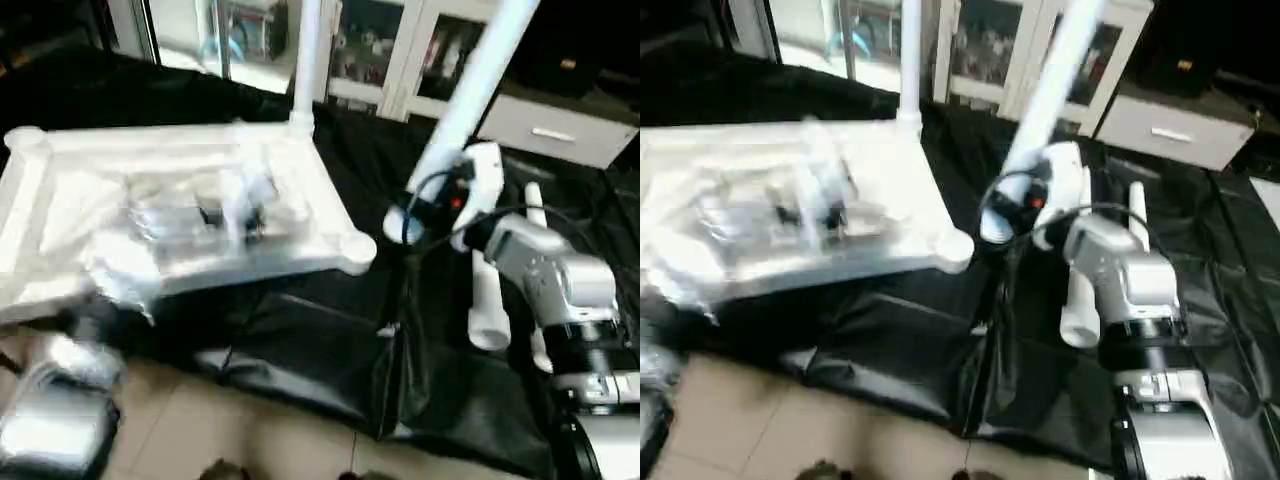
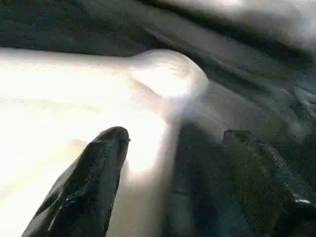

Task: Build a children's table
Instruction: Pick table leg

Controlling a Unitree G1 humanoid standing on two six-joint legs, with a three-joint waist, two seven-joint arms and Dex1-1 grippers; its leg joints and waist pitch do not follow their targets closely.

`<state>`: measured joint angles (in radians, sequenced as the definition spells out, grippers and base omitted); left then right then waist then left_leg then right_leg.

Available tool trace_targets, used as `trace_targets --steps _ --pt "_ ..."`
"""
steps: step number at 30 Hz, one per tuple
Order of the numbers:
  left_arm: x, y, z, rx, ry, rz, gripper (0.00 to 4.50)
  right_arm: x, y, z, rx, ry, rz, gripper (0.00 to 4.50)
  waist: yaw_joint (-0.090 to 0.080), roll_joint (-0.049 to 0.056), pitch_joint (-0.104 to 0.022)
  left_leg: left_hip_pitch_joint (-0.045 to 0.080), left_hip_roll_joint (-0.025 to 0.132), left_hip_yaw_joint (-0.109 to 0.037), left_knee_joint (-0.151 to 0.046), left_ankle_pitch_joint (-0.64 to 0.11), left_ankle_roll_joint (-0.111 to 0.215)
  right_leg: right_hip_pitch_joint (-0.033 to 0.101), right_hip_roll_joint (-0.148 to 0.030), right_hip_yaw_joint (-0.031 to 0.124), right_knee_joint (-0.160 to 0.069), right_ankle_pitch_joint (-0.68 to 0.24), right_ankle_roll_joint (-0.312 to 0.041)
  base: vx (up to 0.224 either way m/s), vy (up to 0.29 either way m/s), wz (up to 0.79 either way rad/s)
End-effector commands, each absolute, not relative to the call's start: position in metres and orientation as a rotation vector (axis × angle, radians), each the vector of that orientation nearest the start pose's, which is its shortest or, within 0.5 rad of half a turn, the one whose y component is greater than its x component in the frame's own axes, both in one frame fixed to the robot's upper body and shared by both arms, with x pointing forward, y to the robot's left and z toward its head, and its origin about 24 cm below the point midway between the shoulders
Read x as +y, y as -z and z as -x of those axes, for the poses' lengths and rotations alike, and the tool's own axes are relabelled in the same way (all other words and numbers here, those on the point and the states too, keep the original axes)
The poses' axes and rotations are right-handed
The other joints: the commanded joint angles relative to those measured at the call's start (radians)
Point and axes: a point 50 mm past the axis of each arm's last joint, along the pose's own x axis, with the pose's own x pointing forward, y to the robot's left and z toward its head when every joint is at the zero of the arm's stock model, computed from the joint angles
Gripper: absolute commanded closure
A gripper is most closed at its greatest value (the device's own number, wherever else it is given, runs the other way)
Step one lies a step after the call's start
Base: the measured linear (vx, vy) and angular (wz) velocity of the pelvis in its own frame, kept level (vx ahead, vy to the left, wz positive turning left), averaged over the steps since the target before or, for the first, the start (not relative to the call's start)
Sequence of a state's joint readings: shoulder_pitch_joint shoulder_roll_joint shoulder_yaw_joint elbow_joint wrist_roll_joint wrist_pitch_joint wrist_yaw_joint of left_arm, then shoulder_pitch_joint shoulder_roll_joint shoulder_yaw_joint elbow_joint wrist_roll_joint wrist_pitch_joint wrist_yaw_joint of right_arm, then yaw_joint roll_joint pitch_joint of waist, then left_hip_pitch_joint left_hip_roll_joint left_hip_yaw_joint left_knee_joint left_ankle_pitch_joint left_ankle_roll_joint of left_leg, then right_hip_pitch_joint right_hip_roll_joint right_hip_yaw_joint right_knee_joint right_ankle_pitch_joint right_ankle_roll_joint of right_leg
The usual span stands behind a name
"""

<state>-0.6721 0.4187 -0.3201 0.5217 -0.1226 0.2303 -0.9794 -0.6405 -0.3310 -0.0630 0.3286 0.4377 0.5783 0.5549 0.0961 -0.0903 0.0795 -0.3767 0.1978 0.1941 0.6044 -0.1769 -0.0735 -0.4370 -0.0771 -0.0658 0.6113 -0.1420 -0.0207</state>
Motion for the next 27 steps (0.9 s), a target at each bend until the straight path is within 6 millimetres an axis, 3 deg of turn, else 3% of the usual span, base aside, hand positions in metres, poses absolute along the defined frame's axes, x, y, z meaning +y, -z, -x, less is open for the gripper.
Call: trace_targets --steps 1,2,3,4,5,8,9,10,18,19,23,24,27 --pt "0.122 -0.094 -0.346 0.305 1.142 -0.462 1.04 -0.169 -0.134 -0.354 0.182 -0.603 -0.189 2.58 -0.003 0.021 -0.092 0.024 0.026 -0.008 -0.066 -0.098 -0.017 0.067 -0.054 0.044 -0.043 -0.070 -0.193 0.000 0.000 0.00" --pt "0.122 -0.089 -0.347 0.316 1.139 -0.488 1.04 -0.169 -0.134 -0.354 0.180 -0.602 -0.190 2.58 -0.002 0.017 -0.089 0.021 0.024 -0.009 -0.066 -0.114 -0.008 0.070 -0.056 0.044 -0.048 -0.080 -0.198 0.000 0.000 0.00" --pt "0.122 -0.086 -0.350 0.319 1.116 -0.512 1.04 -0.169 -0.134 -0.353 0.178 -0.605 -0.190 2.58 -0.003 0.021 -0.089 0.020 0.024 -0.009 -0.067 -0.124 -0.010 0.072 -0.057 0.045 -0.048 -0.092 -0.197 0.000 0.000 0.00" --pt "0.121 -0.085 -0.351 0.317 1.104 -0.521 1.04 -0.169 -0.134 -0.353 0.178 -0.606 -0.191 2.58 -0.004 0.017 -0.087 0.018 0.024 -0.011 -0.067 -0.147 -0.013 0.075 -0.060 0.045 -0.052 -0.129 -0.186 0.000 0.000 0.00" --pt "0.121 -0.084 -0.354 0.317 1.090 -0.528 1.04 -0.169 -0.134 -0.352 0.178 -0.615 -0.191 2.58 -0.005 0.022 -0.085 0.019 0.023 -0.012 -0.069 -0.159 -0.015 0.074 -0.061 0.045 -0.056 -0.154 -0.180 0.000 0.000 0.00" --pt "0.122 -0.083 -0.358 0.316 1.087 -0.564 1.22 -0.168 -0.133 -0.351 0.179 -0.625 -0.191 2.58 -0.008 0.020 -0.085 0.020 0.023 -0.014 -0.070 -0.193 -0.026 0.073 -0.062 0.044 -0.066 -0.230 -0.156 0.000 0.000 0.00" --pt "0.121 -0.082 -0.360 0.319 1.088 -0.585 1.40 -0.168 -0.133 -0.350 0.178 -0.628 -0.192 2.58 -0.008 0.019 -0.086 0.022 0.022 -0.013 -0.068 -0.192 -0.023 0.071 -0.061 0.045 -0.066 -0.229 -0.154 0.000 0.000 0.00" --pt "0.121 -0.082 -0.362 0.325 1.085 -0.599 1.40 -0.167 -0.133 -0.349 0.178 -0.630 -0.191 2.58 -0.006 0.025 -0.088 0.024 0.025 -0.015 -0.069 -0.188 -0.023 0.072 -0.062 0.045 -0.062 -0.212 -0.162 0.000 0.000 0.00" --pt "0.125 -0.077 -0.365 0.381 1.108 -0.606 1.92 -0.167 -0.133 -0.348 0.180 -0.645 -0.187 2.58 -0.004 0.025 -0.089 0.026 0.026 -0.013 -0.067 -0.177 -0.012 0.072 -0.061 0.044 -0.055 -0.132 -0.215 0.000 0.000 0.00" --pt "0.127 -0.077 -0.366 0.388 1.112 -0.599 2.22 -0.166 -0.133 -0.348 0.182 -0.651 -0.184 2.58 -0.003 0.025 -0.088 0.026 0.026 -0.012 -0.067 -0.182 -0.012 0.072 -0.062 0.044 -0.055 -0.134 -0.220 0.000 0.000 0.00" --pt "0.130 -0.076 -0.366 0.402 1.122 -0.600 2.27 -0.164 -0.132 -0.346 0.189 -0.670 -0.178 2.58 -0.003 0.021 -0.086 0.025 0.027 -0.013 -0.069 -0.200 -0.012 0.073 -0.064 0.043 -0.059 -0.170 -0.213 0.000 0.000 0.00" --pt "0.131 -0.076 -0.366 0.403 1.123 -0.600 2.60 -0.163 -0.131 -0.346 0.190 -0.673 -0.178 2.58 -0.002 0.022 -0.086 0.026 0.026 -0.014 -0.069 -0.200 -0.011 0.072 -0.064 0.043 -0.060 -0.174 -0.211 0.000 0.000 0.00" --pt "0.135 -0.074 -0.365 0.415 1.126 -0.601 2.67 -0.162 -0.131 -0.347 0.193 -0.680 -0.177 2.58 -0.003 0.021 -0.086 0.026 0.028 -0.014 -0.069 -0.199 -0.012 0.071 -0.066 0.043 -0.060 -0.184 -0.208 0.000 0.000 0.00"
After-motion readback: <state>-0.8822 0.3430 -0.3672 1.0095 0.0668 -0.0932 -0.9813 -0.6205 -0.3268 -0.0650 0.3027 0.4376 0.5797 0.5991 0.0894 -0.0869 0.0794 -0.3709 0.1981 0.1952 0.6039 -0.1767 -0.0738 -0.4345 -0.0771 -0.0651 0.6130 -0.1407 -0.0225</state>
